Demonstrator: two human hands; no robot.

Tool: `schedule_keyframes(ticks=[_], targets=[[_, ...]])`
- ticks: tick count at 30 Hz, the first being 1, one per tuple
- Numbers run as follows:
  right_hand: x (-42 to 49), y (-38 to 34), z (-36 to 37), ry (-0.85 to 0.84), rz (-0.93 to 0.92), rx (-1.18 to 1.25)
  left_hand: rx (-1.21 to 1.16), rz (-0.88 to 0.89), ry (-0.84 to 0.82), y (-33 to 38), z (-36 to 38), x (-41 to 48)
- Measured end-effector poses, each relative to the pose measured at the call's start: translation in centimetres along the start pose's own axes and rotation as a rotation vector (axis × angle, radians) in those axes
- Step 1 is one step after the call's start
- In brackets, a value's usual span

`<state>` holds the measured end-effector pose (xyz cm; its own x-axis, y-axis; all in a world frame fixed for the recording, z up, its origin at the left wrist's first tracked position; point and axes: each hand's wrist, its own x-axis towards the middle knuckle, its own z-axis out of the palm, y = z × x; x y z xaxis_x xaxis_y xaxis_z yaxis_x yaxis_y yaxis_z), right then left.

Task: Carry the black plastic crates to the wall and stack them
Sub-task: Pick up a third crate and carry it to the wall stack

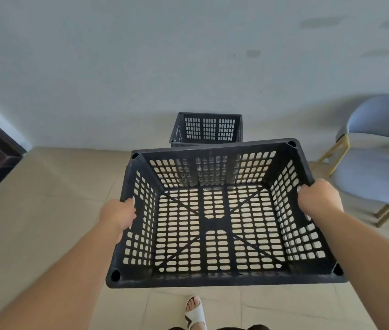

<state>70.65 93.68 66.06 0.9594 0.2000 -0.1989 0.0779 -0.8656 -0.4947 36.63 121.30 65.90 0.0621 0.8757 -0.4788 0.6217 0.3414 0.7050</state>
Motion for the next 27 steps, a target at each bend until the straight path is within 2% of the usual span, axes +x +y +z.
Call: schedule_keyframes(ticks=[12,20,27], targets=[[13.9,-9.7,4.5,0.039,0.102,0.026,0.106,0.087,-0.046,14.7,5.5,17.0],[27.8,-17.1,6.4,-0.003,0.071,0.037,0.094,0.058,-0.01,24.2,11.1,25.1],[35.8,-24.3,8.7,-0.029,0.04,0.042,0.088,0.031,-0.017,29.0,13.3,33.0]])
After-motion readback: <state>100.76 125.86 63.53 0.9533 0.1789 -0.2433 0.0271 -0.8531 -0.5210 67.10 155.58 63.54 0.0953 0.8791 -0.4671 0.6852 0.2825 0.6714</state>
